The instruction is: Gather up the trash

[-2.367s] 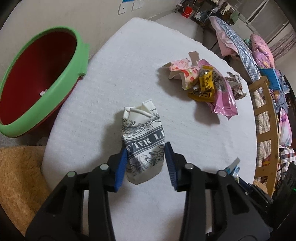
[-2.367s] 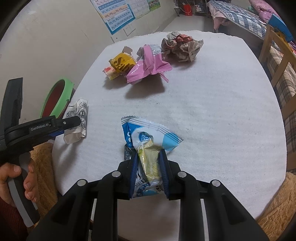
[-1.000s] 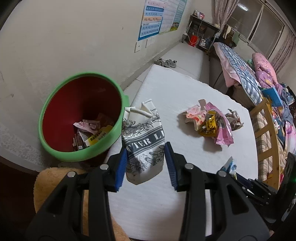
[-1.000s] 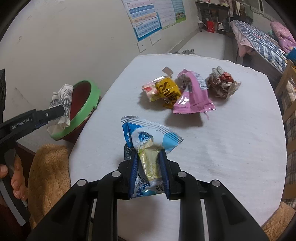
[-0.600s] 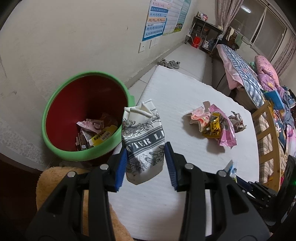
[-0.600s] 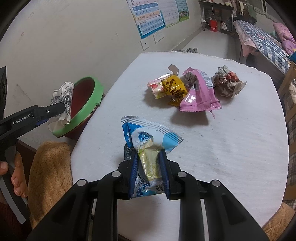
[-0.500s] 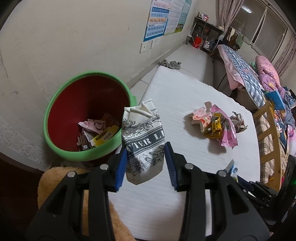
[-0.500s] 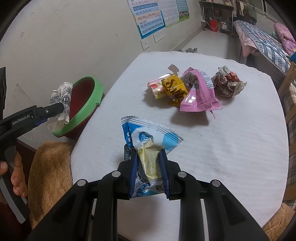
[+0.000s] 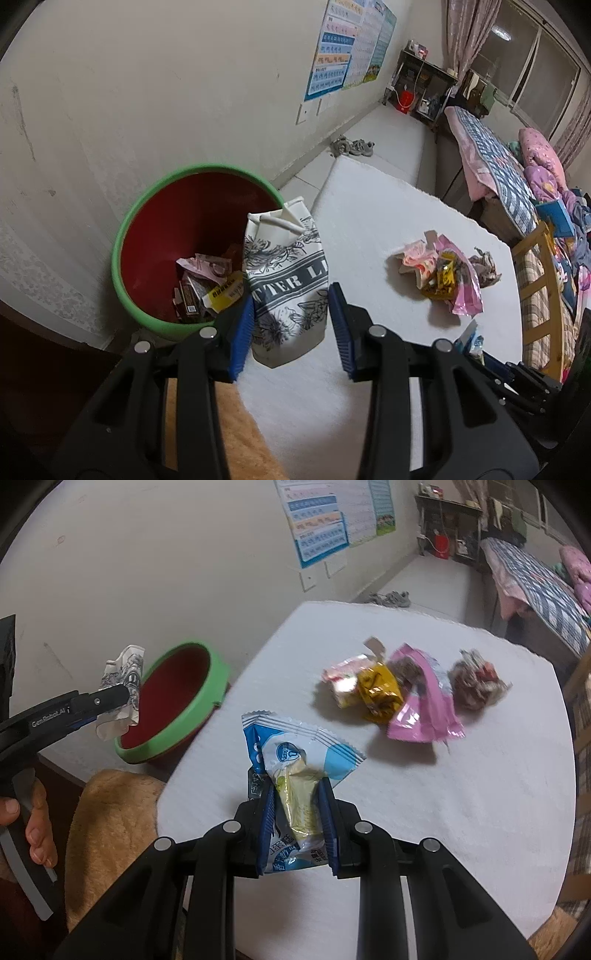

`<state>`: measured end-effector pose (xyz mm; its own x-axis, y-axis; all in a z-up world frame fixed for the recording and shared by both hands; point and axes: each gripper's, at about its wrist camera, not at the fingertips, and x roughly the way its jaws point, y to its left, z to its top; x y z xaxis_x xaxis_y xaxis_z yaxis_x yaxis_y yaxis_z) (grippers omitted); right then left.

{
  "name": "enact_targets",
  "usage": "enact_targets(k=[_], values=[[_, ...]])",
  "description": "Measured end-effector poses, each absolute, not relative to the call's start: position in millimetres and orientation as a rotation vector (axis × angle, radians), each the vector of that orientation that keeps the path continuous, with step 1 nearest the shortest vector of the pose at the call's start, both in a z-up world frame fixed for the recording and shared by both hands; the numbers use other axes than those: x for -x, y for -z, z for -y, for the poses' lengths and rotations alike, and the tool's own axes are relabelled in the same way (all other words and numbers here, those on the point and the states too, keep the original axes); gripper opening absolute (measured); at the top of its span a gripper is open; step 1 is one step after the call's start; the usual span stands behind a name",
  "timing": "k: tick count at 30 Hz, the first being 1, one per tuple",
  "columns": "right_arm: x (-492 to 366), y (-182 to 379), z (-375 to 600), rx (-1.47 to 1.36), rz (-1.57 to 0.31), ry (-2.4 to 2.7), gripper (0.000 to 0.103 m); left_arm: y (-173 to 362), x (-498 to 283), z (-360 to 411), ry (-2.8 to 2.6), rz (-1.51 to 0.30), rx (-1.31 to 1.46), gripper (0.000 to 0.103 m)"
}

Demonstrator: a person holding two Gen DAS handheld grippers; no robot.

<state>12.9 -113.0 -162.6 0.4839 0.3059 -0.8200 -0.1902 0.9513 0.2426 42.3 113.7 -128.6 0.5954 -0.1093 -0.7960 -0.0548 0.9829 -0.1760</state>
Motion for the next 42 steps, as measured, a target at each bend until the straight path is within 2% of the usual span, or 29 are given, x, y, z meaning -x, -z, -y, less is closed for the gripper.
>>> enact_targets(k=[31,42], values=[[-27.1,156.1,38.3,-0.018,-1.033,-0.444,0.023,135.0,-37.7,-179.8,-0.066,-0.923,0.291,0.038],[-50.4,141.3,34.4,-0.048,-0.973,-0.470,0.023,138.1,-54.3,-206.5,-0.115,-0.930,0.287,0.038]])
